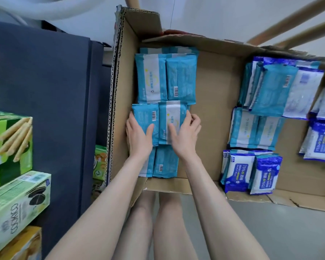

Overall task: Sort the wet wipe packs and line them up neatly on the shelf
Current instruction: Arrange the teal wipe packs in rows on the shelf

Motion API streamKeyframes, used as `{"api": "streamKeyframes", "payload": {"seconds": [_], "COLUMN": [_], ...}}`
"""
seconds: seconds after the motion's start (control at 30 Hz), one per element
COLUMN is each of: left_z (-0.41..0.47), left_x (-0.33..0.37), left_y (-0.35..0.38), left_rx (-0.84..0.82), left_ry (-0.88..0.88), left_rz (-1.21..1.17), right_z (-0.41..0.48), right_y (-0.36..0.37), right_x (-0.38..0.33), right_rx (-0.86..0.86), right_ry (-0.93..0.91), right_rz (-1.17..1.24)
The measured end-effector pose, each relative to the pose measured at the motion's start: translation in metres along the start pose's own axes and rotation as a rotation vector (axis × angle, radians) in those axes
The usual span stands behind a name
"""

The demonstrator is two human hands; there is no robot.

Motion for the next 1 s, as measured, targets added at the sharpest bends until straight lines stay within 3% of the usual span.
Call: {"api": "streamKeyframes", "payload": {"seconds": [0.27, 0.5, 0.77, 1.0], "left_z": [0.017, 0.009, -0.047, -0.091], "left_x": [0.000, 0.021, 0.088, 0.153], "left_y": [-0.007, -0.021, -0.033, 0.035], "left_rx": [-0.147, -0.127, -0.068, -0.092], "left_ry": [-0.086, -0.077, 0.252, 0.421], "left_rz": [-0.082, -0.008, 0.164, 0.197], "right_z": [0.004, 0.004, -0.019, -0.023], "right_y": [-0.005, -0.030, -0.107, -0.188], "right_x": [-0.007, -0.001, 0.002, 0.062], "right_rx": [-0.061, -0.148, 0.004, 0.099], "right_ry": [-0.038, -0.089, -0.216, -0.211], "right_rz": [-0.103, -0.106, -0.054, 0.010]}}
Point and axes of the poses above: each hand's wrist, its own z-axis towards the middle knuckle, its own y-axis out of the palm, x = y × z, the point moved 5 cm from there along z, towards the middle knuckle, and after that the axes turned 2 degrees about y, right-handed, at the moved point
